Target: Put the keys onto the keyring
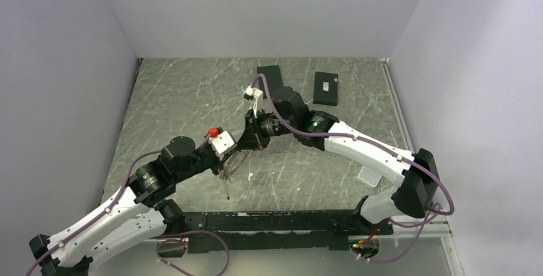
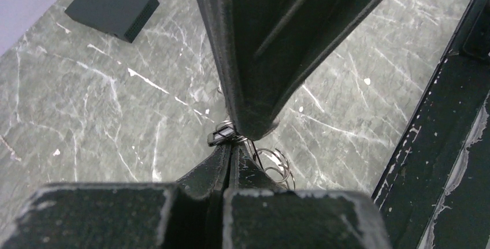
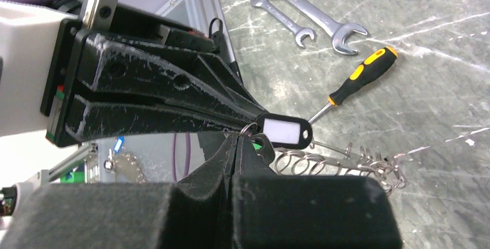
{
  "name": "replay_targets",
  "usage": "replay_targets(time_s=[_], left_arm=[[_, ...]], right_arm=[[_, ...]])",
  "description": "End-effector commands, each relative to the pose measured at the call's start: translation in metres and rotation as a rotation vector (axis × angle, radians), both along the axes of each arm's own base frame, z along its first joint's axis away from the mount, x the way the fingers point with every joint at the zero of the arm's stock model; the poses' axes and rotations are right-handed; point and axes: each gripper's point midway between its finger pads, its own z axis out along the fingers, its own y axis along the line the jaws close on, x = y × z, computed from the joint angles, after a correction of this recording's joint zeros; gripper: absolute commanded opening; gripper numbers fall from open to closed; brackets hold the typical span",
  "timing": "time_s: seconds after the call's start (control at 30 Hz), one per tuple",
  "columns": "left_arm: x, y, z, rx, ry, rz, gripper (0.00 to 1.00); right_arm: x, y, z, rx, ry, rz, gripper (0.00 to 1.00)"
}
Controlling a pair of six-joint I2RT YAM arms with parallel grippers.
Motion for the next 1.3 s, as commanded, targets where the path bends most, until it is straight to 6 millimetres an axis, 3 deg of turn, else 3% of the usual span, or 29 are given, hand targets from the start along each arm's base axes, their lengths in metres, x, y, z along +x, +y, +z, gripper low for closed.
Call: replay_targets(time_s=[0.0, 0.27, 0.4, 0.63, 0.93, 1.1, 1.27], left_arm=[[0.003, -0.006, 0.034, -0.070, -0.071, -0.012, 0.00], [-0.002, -0.008, 0.032, -0.056, -0.071, -0.052, 0.00], [-0.011, -0.006, 0.037, -0.067, -0.083, -0.082, 0.13], [-0.020, 0.007, 0.052, -0.122, -0.118, -0.068, 0.22], [-0.032, 0.015, 0.062, -0.193, -0.129, -0.069, 0.22], [-0.041, 0.007, 0.065, -0.244, -0.126, -0.126, 0.16], [-0.069, -0.011, 0.062, -0.275, -0.101, -0.318, 0.18]], right_arm=[[0.020, 0.015, 0.023, 0.044, -0.015, -0.094, 0.00], [0.027, 0.020, 0.021, 0.031, -0.017, -0.106, 0.00], [0.020, 0.014, 0.029, 0.048, -0.067, -0.064, 0.00], [0.008, 0.003, 0.038, 0.099, -0.101, 0.011, 0.00], [-0.002, -0.010, 0.052, 0.194, -0.114, 0.096, 0.00], [-0.001, -0.011, 0.059, 0.203, -0.122, 0.085, 0.00], [0.008, -0.010, 0.059, 0.182, -0.112, 0.029, 0.00]])
